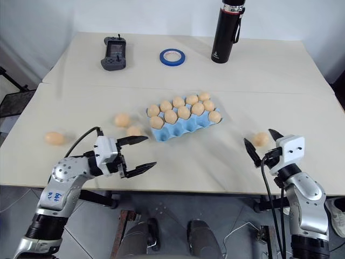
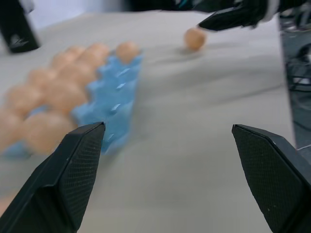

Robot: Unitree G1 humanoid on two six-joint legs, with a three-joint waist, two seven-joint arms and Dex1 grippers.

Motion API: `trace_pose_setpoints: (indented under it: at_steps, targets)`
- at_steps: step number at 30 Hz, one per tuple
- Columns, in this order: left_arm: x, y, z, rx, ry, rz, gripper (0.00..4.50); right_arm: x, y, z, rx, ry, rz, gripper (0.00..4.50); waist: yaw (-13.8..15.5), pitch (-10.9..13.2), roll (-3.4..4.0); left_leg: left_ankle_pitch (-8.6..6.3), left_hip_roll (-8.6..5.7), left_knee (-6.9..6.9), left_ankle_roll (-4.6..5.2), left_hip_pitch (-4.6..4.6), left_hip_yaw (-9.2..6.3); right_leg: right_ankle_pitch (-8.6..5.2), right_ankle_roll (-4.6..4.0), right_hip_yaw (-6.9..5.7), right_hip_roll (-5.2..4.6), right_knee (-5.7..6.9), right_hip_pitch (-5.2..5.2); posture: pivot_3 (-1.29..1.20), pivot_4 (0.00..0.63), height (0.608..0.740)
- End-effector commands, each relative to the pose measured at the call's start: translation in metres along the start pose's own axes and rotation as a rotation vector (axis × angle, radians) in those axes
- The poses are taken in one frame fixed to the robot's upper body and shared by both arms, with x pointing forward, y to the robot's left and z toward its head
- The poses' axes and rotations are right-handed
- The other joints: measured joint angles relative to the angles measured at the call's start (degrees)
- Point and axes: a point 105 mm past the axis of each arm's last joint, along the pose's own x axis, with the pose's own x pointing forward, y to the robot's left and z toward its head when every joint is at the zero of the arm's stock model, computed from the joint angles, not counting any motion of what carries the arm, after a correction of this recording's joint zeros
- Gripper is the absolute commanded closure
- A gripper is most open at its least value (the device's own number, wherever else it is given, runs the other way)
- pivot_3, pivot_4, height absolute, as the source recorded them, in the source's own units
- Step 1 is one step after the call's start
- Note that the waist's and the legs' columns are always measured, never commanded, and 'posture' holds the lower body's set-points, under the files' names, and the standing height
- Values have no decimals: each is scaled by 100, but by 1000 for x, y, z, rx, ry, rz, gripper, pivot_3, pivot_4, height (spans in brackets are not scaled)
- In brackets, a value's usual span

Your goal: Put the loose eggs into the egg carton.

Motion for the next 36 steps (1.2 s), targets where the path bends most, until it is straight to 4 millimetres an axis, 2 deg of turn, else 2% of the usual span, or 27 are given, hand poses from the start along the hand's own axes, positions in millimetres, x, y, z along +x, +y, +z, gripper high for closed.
trace_pose_setpoints:
  at_steps: [1, 5, 10, 13, 17, 19, 22, 26, 29, 32, 36]
  targets:
    - [9, -3, 5, 27, -32, -40, 39, 1, -12, 1, 24, -18, -73, 0, -18, 0, 1, 1, 0, 3, 2, 0, 0, 0, 0, 0, 1, 4, 0, 0, 150, 740]
    - [18, -5, 8, 38, -56, -65, 39, 13, -11, -11, 44, 34, -74, 0, -67, 0, 1, 6, 0, 19, 9, 0, -1, 0, 1, 1, 3, 20, 0, 0, 150, 740]
    - [17, -7, 10, 45, -57, -65, 39, 36, -15, -21, 85, 90, -110, 0, -100, 0, 1, 7, 2, 38, 12, 2, -2, 2, 4, 2, 4, 41, -1, 0, 150, 740]
    - [14, -6, 11, 48, -52, -51, 0, 44, -17, -23, 94, 100, -112, 607, -87, 0, 2, 8, 2, 41, 12, 2, -7, 2, 4, -1, 4, 45, 0, 0, 150, 740]
    - [8, -5, 10, 49, -40, -19, 0, 56, -9, -15, 87, 79, -50, 1995, -84, 0, 2, 11, 1, 40, 16, -1, -6, 2, 5, 0, 2, 44, -1, 0, 150, 740]
    - [6, -5, 9, 47, -34, -4, 0, 62, -5, -9, 82, 64, -24, 2473, -93, 0, 3, 12, 1, 40, 18, -1, -6, 2, 5, 0, 3, 44, -1, 0, 150, 740]
    - [1, -2, 7, 44, -23, 35, 0, 72, 12, 9, 93, 18, 61, 2590, -98, 0, 3, 13, 3, 40, 18, 1, -6, 2, 5, 1, 4, 47, -1, 0, 150, 740]
    - [-12, 5, 4, 35, -3, 123, 0, 91, 54, 47, 95, -85, 245, 2590, -110, 1, 6, 10, 6, 40, 20, 0, -5, 2, 5, 1, 5, 52, -5, 0, 150, 740]
    - [-21, 10, 1, 31, 12, 188, 0, 102, 80, 67, 94, -134, 338, 2590, -102, 1, 6, 10, 9, 40, 19, 1, -6, 2, 4, 0, 7, 55, -6, 0, 150, 740]
    - [-30, 13, -1, 29, 28, 234, 0, 114, 99, 73, 61, -143, 387, 2590, -97, 1, 6, 10, 9, 39, 19, -1, -6, 2, 4, -2, 5, 55, -7, 0, 150, 740]
    - [-34, 12, -1, 27, 36, 259, 0, 128, 114, 68, 54, -125, 432, 2590, -72, 1, 5, 7, 3, 33, 19, -5, -5, 1, 3, -5, -4, 45, -9, 0, 150, 740]
